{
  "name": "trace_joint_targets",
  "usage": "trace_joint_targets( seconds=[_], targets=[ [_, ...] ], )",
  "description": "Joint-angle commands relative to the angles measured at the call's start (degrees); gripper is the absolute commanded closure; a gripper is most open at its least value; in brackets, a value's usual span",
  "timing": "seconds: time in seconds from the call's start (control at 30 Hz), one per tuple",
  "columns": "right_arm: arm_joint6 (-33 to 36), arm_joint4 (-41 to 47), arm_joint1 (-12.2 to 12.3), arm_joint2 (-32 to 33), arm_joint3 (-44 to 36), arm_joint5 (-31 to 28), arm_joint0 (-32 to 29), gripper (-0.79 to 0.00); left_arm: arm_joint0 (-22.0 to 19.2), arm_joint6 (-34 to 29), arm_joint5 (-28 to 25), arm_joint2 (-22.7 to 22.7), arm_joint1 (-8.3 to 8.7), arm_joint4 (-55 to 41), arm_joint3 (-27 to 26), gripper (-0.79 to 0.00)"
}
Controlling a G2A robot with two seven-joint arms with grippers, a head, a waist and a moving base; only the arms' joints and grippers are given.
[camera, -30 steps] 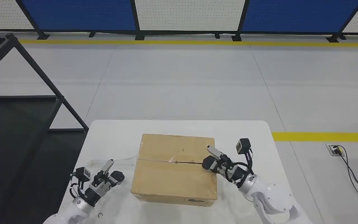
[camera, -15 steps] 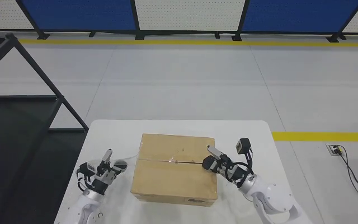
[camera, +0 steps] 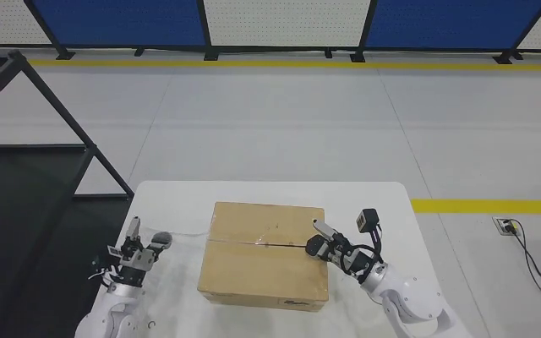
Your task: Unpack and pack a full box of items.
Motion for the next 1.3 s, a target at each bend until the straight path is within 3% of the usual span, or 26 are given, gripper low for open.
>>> trace_joint_targets(
  seconds=[0.0, 0.43, 0.8, 1.27],
  targets=[
    [0.0, 0.0, 0.0, 0.0, 0.0, 0.0, 0.0, -0.785, -0.4, 0.3, -0.2, -0.3, -0.18, -0.4, 0.0, -0.785],
    [0.0, 0.0, 0.0, 0.0, 0.0, 0.0, 0.0, -0.785, 2.8, 0.4, -4.7, -6.3, -0.51, -2.0, -5.9, -0.785],
    [-1.1, -0.3, -0.2, -0.7, -1.3, 0.8, -0.4, -0.785, 5.0, 0.7, -4.7, -9.8, -0.76, 0.4, -11.8, -0.785],
    [-3.1, -2.7, -0.9, -3.2, -0.7, 6.5, 2.5, -0.785, 4.8, 0.0, -3.8, -11.1, -1.42, 2.1, -15.1, -0.785]
  ],
)
